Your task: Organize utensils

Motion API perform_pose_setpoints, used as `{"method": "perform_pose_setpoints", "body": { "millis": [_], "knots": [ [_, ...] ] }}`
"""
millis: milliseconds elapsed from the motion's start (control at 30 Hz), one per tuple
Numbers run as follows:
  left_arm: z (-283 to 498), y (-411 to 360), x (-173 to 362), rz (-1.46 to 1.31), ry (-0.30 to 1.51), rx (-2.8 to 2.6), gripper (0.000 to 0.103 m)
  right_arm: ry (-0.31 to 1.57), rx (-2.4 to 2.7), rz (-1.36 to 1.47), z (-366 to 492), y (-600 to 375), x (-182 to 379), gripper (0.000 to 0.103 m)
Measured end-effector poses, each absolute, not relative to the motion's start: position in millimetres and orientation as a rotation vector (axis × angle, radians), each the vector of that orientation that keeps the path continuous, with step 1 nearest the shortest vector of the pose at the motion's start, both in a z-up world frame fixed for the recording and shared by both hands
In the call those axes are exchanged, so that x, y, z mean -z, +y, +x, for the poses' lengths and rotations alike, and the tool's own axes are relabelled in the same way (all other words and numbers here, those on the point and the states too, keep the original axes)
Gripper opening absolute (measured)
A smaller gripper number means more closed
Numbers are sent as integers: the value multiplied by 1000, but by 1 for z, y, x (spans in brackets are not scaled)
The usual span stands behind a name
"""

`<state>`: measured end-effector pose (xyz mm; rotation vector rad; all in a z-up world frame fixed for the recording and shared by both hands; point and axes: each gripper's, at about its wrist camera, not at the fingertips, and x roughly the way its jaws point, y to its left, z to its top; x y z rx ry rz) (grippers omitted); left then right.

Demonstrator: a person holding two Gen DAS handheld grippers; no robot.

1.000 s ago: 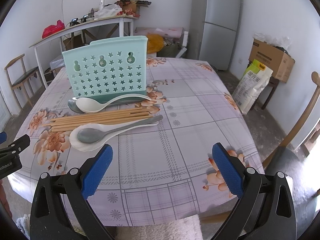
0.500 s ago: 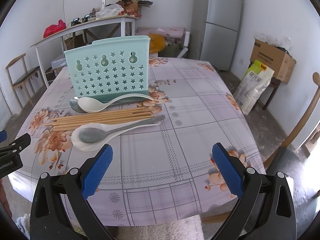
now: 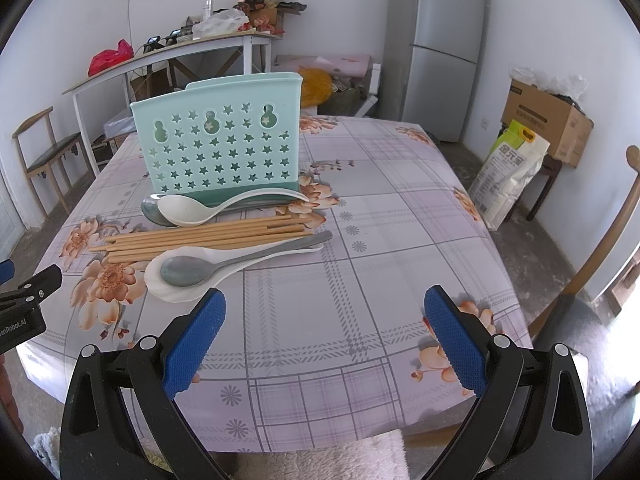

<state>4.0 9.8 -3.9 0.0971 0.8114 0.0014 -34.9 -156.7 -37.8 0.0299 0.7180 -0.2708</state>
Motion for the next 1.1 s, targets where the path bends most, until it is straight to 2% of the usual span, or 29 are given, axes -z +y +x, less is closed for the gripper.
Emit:
{"method": "perform_pose_setpoints", "body": {
  "millis": [1100],
  "knots": [
    [4, 14, 1, 106, 811, -19, 97, 719, 270, 31, -36, -156, 38, 95]
  ]
}}
